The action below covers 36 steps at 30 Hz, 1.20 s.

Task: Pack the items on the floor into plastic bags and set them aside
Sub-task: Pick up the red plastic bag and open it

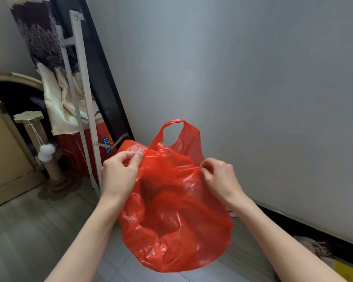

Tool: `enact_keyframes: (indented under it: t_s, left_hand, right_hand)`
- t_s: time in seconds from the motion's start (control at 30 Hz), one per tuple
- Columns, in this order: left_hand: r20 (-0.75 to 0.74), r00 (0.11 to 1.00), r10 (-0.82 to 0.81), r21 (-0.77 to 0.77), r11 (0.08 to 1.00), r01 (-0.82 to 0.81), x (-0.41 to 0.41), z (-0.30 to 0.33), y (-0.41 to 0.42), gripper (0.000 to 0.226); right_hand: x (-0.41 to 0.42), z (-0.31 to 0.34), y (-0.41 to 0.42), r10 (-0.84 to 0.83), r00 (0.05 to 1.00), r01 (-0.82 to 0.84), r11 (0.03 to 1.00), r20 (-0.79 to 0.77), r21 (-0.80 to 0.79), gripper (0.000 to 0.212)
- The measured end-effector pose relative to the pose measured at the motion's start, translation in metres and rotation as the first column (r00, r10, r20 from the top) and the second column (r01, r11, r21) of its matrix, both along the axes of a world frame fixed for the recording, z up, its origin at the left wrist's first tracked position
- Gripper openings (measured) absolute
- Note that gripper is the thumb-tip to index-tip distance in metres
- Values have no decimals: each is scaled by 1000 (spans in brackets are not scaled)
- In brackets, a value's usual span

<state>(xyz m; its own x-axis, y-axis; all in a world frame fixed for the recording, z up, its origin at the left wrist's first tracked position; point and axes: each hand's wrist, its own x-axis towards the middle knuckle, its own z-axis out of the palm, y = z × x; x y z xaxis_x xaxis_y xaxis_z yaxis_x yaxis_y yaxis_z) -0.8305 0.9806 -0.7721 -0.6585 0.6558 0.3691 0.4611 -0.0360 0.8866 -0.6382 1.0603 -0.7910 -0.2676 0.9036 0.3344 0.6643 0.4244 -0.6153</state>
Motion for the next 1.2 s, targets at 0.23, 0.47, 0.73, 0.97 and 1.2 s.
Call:
enact_keyframes:
  t_s: [0.23, 0.47, 0.73, 0.97, 1.2]
  left_hand:
    - [-248, 954, 169, -361, 897, -253, -36, -18, -8, 16]
    - [-658, 694, -291, -214, 956, 199, 6, -27, 2, 52]
    - [-528, 825, -201, 19, 969, 248, 39, -28, 17, 14]
    - [-311, 950, 1, 108, 994, 35, 32, -13, 15, 10]
    - [63, 956, -286, 128, 952, 277, 25, 6, -2, 10]
  right_hand:
    - [24, -3, 26, -212, 925, 184, 976, -316, -117, 17]
    - [4, 0, 15, 157, 926, -131, 987, -342, 97, 22]
    - [-1, -10, 9, 51, 971, 32, 940, -233, 339, 21]
    - [-17, -22, -19, -26, 998, -8, 827, 51, 562, 66]
    - [-13, -24, -2, -68, 998, 63, 858, -9, 509, 61]
